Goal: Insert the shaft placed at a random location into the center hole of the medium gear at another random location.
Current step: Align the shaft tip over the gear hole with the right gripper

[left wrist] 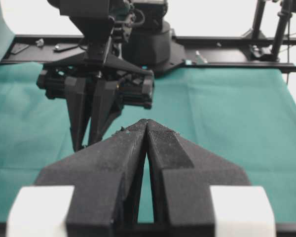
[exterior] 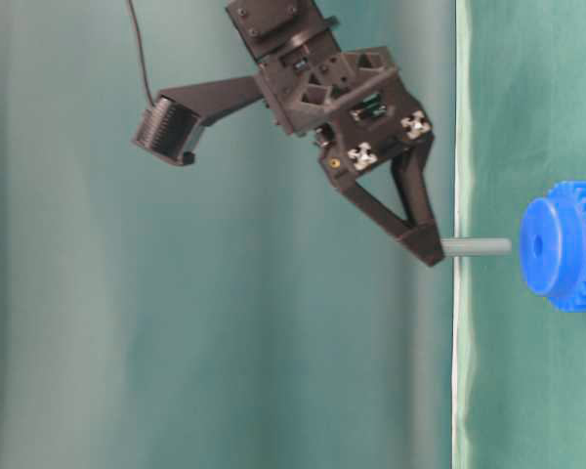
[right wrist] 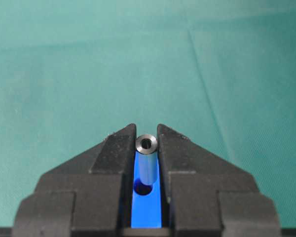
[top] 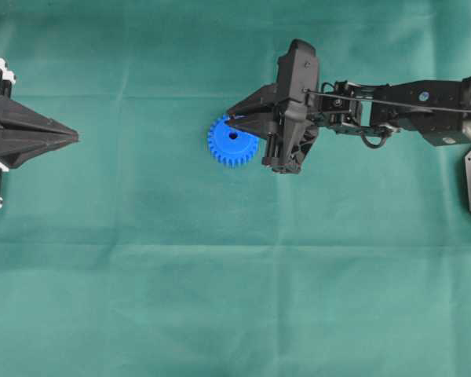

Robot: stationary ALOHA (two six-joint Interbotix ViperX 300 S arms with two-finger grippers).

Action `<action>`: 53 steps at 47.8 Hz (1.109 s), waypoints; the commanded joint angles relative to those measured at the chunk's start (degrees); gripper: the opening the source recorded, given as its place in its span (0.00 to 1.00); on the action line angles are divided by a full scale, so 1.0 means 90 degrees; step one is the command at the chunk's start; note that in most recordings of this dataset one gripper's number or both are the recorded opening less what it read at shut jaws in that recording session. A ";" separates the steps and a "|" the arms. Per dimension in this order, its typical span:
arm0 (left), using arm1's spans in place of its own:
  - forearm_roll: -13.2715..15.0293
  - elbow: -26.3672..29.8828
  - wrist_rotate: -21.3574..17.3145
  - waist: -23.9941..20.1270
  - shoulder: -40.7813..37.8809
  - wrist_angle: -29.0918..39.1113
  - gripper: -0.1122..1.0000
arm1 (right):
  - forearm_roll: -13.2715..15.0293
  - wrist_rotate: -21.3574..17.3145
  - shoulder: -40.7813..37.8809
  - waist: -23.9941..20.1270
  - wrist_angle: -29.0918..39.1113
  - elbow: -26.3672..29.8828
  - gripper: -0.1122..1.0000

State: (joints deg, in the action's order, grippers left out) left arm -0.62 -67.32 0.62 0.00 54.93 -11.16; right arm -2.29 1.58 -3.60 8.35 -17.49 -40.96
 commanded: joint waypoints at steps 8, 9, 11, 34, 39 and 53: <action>-0.0010 0.0127 0.0010 -0.0010 -0.0049 -0.0029 0.10 | -0.0088 0.0020 -0.0186 -0.0029 -0.0244 0.0088 0.22; -0.0020 0.0127 0.0000 -0.0010 -0.0049 -0.0029 0.10 | -0.0088 0.0010 -0.0215 -0.0029 -0.0254 0.0088 0.22; -0.0010 0.0127 0.0010 -0.0010 -0.0049 -0.0039 0.10 | -0.0088 0.0010 -0.0254 -0.0029 -0.0273 0.0088 0.22; -0.0010 0.0127 0.0000 -0.0010 -0.0049 -0.0010 0.10 | -0.0215 0.0010 -0.0469 -0.0029 -0.0430 -0.0039 0.22; -0.0010 0.0127 0.0000 -0.0010 -0.0049 0.0000 0.10 | -0.0215 0.0010 -0.0410 -0.0029 -0.0449 -0.0059 0.22; -0.0010 0.0137 0.0010 -0.0010 -0.0049 0.0000 0.10 | -0.0205 0.0049 0.0068 -0.0029 -0.0430 -0.0127 0.22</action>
State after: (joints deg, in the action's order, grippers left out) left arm -0.62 -67.32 0.62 0.00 54.93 -10.90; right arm -4.04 1.58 -5.45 8.26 -21.18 -42.54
